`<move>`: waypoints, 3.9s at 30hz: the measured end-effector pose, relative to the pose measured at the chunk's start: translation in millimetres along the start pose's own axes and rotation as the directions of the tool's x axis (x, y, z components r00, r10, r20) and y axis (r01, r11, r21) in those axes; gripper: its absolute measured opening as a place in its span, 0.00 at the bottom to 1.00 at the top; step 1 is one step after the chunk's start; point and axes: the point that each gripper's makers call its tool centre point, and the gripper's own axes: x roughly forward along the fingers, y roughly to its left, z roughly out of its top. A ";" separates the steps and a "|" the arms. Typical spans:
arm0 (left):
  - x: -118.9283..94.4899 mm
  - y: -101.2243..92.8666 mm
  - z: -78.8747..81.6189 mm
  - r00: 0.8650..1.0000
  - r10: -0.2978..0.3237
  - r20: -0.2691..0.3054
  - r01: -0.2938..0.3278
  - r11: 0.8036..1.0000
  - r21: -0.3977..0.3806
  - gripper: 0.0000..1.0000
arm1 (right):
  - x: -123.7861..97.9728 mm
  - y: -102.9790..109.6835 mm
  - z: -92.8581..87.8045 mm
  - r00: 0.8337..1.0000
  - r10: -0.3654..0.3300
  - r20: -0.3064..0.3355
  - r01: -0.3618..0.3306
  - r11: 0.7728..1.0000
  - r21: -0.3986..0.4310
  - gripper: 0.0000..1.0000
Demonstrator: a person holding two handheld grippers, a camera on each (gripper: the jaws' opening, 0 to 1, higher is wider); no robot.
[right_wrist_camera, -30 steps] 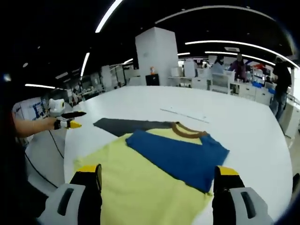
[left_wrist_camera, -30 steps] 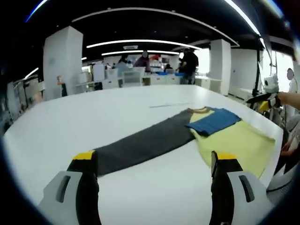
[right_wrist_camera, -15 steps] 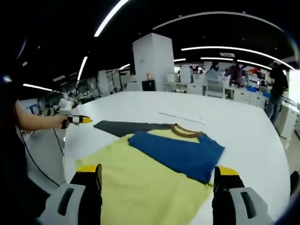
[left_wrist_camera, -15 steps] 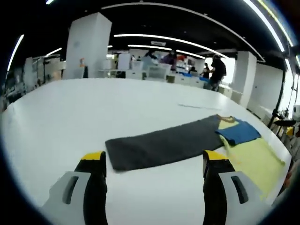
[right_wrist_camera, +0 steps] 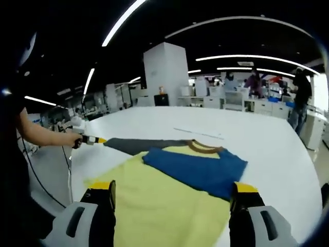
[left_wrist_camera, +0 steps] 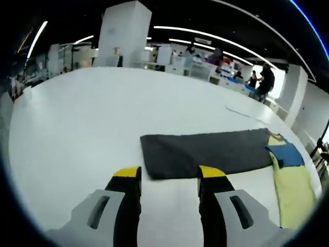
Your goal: Fold the garment on the visible template until the final outline fits inside the template.
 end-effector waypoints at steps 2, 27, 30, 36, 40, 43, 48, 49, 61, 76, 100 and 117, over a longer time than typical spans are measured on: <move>2.1 7.9 -2.4 0.999 0.037 -0.002 -0.037 0.999 -0.007 0.31 | -1.4 -1.8 3.0 1.000 -0.004 0.012 0.004 1.000 0.005 0.91; 8.3 15.3 -0.7 0.989 0.135 -0.054 -0.132 0.990 0.051 0.01 | -4.9 -5.0 -11.7 0.998 -0.049 -0.037 0.048 0.999 -0.010 0.88; 7.9 12.6 6.4 0.991 0.124 -0.047 -0.121 0.991 0.061 0.01 | -5.3 -3.8 -12.7 0.998 -0.048 -0.040 0.048 0.999 -0.015 0.89; 5.6 9.1 17.0 0.995 0.101 -0.018 -0.101 0.995 0.022 0.01 | -6.7 -0.4 -13.8 0.998 -0.045 -0.040 0.044 0.999 -0.017 0.90; 3.6 1.5 23.7 0.998 0.070 0.007 -0.070 0.997 -0.016 0.01 | -7.8 1.9 -15.2 0.998 -0.043 -0.044 0.043 0.999 -0.008 0.93; 1.7 -5.6 29.4 0.998 0.052 0.024 -0.052 0.998 -0.023 0.01 | -8.7 3.0 -16.2 0.998 -0.041 -0.044 0.040 0.999 -0.006 0.94; -3.7 -25.9 38.4 0.998 -0.014 0.060 0.017 0.999 -0.051 0.01 | -10.4 6.2 -17.3 0.998 -0.032 -0.045 0.032 0.999 -0.004 0.98; -4.6 -29.7 39.5 0.998 -0.024 0.061 0.026 0.999 -0.044 0.01 | -10.4 7.0 -17.8 0.999 -0.028 -0.046 0.028 1.000 -0.004 0.99; -12.0 -76.8 61.0 0.983 -0.144 0.110 0.149 0.988 -0.033 0.01 | -9.5 14.7 -23.8 0.998 -0.002 -0.057 0.001 1.000 -0.006 0.99; -11.1 -127.7 62.9 0.958 -0.273 0.091 0.270 0.962 0.045 0.01 | -7.6 17.7 -26.3 0.998 0.010 -0.064 -0.010 1.000 -0.004 0.99; -4.1 -211.1 65.4 0.900 -0.426 0.094 0.419 0.904 0.088 0.01 | -12.2 31.6 -38.8 0.995 0.025 -0.092 -0.027 0.999 -0.022 0.99; -6.8 -267.5 60.2 0.852 -0.519 0.072 0.508 0.851 0.131 0.01 | -12.6 36.6 -45.9 0.997 0.020 -0.078 -0.021 1.000 -0.010 0.99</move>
